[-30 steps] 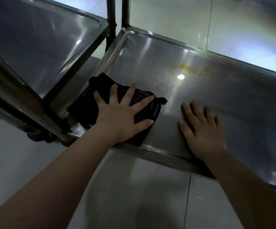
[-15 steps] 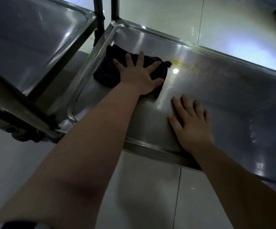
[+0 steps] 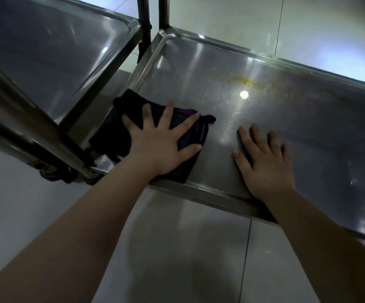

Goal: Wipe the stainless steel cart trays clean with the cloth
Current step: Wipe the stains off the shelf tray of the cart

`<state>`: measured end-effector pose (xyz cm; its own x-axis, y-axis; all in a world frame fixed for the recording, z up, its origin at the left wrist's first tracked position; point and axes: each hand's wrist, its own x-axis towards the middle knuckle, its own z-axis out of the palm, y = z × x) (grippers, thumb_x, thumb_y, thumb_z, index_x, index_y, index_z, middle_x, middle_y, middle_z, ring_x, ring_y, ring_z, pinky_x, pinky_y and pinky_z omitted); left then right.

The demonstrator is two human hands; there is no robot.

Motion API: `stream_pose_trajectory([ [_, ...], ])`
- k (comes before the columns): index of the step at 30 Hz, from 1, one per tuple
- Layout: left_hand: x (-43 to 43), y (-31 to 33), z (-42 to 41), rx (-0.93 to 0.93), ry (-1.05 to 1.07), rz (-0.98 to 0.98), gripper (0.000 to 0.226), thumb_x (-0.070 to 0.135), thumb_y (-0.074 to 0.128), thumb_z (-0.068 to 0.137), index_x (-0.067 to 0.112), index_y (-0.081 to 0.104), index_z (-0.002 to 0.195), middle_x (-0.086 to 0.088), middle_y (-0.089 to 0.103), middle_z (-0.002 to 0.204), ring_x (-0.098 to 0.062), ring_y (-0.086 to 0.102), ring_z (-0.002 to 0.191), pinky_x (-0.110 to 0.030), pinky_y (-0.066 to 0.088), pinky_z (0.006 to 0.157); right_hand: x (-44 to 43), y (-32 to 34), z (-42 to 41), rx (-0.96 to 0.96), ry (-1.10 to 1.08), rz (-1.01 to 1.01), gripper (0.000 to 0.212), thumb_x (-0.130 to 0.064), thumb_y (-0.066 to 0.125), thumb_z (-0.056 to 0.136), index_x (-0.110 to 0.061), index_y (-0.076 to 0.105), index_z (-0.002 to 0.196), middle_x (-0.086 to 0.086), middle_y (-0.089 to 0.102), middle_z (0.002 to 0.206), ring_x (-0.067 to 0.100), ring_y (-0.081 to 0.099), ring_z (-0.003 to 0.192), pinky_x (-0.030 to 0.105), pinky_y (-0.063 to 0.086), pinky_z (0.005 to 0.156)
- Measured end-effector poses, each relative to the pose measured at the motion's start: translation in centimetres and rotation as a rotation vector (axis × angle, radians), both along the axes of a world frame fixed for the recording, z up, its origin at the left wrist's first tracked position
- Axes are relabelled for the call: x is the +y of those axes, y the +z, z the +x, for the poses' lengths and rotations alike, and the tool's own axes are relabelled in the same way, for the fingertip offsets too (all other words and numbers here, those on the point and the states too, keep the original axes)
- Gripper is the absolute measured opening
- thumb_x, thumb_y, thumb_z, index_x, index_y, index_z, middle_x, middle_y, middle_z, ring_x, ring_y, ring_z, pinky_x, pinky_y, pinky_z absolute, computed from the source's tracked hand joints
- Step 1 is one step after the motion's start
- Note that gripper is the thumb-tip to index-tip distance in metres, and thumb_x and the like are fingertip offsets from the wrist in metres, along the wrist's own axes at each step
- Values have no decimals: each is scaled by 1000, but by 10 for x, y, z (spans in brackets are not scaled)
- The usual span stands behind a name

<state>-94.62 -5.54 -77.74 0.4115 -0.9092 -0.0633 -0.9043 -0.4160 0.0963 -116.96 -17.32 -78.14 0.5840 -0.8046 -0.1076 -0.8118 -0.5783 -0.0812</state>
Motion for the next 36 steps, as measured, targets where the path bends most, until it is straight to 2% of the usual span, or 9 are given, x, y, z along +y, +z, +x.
stream_pose_trajectory([
  [5, -84, 10, 31, 67, 3, 86, 73, 87, 16, 81, 61, -10, 144, 3, -18, 163, -50, -15, 144, -80, -7, 99, 1, 0, 1, -9, 0, -1, 62, -66, 4, 93, -49, -4, 151, -12, -4, 164, 24, -10, 150, 49, -6, 120],
  [10, -134, 19, 30, 62, 1, 99, 74, 84, 19, 85, 55, -5, 149, -3, -15, 164, -50, -12, 145, -78, -6, 102, 1, 1, 4, 1, 0, -12, 67, -67, 0, 87, -47, -5, 151, -11, -5, 164, 26, -10, 150, 51, -5, 119],
  [17, -121, 12, 9, 39, -37, 79, 68, 82, 17, 87, 59, -6, 147, 4, -16, 164, -46, -13, 146, -76, -8, 103, -2, 0, 1, -11, -3, 4, 66, -69, 1, 87, -49, -6, 150, -12, -6, 164, 24, -10, 150, 50, -7, 119],
  [22, -92, 11, 52, 19, -18, 77, 68, 85, 17, 83, 64, -6, 143, 11, -13, 164, -39, -10, 148, -75, -7, 105, -1, 1, 0, -34, 7, 11, 66, -70, 1, 88, -50, -5, 150, -14, -5, 163, 22, -10, 150, 48, -7, 120],
  [26, -88, 7, 56, -10, 41, 75, 70, 89, 13, 78, 66, -5, 141, 12, -11, 164, -38, -10, 148, -74, -9, 105, -1, 1, 1, -20, 9, 7, 64, -68, 4, 91, -48, -5, 151, -13, -5, 164, 24, -11, 150, 50, -6, 120],
  [31, -92, 7, 55, -22, 44, 64, 72, 91, 12, 75, 67, -5, 141, 12, -8, 164, -39, -8, 148, -75, -7, 104, -17, 14, -16, 0, 93, 111, 65, -68, 13, 92, -48, -1, 152, -12, -7, 164, 22, -9, 150, 49, -6, 119],
  [36, -91, 6, 55, -30, 60, 69, 69, 90, 11, 76, 69, -6, 139, 13, -5, 164, -39, -7, 148, -75, -6, 105, -28, 18, -88, 34, -97, 107, 75, -79, 6, 81, -52, -2, 150, -14, -5, 163, 25, -8, 150, 52, -4, 120],
])
